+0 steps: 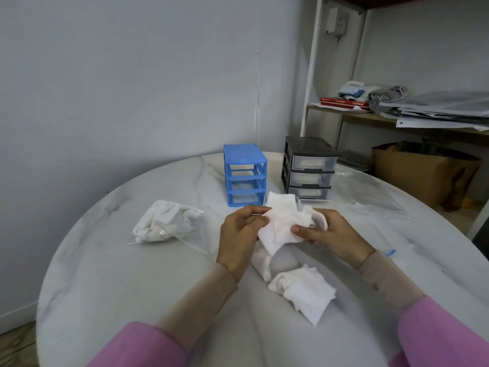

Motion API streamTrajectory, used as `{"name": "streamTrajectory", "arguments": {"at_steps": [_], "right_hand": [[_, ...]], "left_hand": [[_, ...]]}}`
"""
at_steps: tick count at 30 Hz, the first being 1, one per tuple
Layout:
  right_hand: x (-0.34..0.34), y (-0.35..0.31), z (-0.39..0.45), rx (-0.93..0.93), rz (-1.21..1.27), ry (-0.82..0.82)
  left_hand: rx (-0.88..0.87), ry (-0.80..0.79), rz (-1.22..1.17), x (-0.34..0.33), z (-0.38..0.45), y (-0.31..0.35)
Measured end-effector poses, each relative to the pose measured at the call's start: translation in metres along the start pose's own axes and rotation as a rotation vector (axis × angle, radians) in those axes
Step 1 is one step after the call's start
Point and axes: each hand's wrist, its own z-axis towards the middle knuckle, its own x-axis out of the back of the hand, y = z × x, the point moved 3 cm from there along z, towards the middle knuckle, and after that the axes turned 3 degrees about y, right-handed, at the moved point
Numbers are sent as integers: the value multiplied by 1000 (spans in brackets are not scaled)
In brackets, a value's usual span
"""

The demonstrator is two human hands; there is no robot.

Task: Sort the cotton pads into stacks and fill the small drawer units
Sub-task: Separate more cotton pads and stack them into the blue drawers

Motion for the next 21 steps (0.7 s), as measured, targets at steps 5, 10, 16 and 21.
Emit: {"name": "streamTrajectory", "arguments": {"at_steps": [5,10,16,21], "right_hand": [[2,-5,-1,46,0,48],[7,-9,-3,4,115,117],[10,-13,-5,48,186,228],[13,-12,-4,34,183,289]], "left_hand": [[39,3,-62,-1,0,4],[-15,-20,-108,-1,-3,9],[-96,0,-50,-1,-3,7],[-76,22,-73,0,-1,6]]}}
